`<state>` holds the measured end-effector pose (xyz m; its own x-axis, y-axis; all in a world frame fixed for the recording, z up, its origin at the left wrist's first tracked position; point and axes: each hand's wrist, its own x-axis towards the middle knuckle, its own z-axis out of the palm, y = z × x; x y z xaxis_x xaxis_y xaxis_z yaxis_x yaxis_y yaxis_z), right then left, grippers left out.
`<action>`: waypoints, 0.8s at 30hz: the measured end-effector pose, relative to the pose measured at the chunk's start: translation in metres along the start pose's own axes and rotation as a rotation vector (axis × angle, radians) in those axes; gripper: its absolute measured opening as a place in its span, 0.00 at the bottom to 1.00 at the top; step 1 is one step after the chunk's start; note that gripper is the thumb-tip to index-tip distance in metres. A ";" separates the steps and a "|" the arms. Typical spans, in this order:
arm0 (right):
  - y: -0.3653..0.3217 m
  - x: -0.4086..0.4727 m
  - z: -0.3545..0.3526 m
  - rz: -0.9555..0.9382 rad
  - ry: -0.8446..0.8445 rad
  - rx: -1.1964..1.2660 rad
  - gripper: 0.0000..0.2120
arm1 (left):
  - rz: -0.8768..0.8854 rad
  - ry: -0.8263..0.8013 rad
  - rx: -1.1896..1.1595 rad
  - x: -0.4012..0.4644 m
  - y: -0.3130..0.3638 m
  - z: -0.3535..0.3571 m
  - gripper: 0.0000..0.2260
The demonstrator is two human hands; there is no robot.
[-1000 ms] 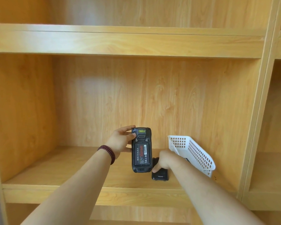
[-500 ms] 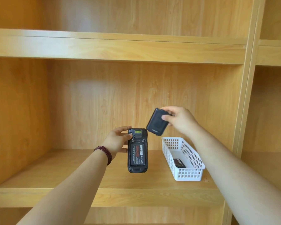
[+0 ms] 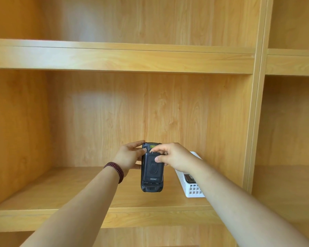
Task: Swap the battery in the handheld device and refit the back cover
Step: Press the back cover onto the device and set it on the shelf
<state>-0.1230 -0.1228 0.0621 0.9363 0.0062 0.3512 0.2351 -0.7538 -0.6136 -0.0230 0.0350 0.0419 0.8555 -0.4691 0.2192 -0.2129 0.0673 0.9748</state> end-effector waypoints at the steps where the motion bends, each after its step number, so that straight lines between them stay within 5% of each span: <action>1: 0.000 0.000 0.000 -0.001 0.007 -0.017 0.13 | 0.000 0.000 0.004 0.000 0.001 0.000 0.18; 24: -0.005 -0.022 0.003 -0.070 0.047 -0.078 0.13 | -0.005 0.026 -0.006 -0.007 0.006 0.001 0.18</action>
<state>-0.1445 -0.1171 0.0555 0.9047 0.0309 0.4250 0.2765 -0.8015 -0.5302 -0.0312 0.0376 0.0457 0.8687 -0.4463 0.2148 -0.2052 0.0705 0.9762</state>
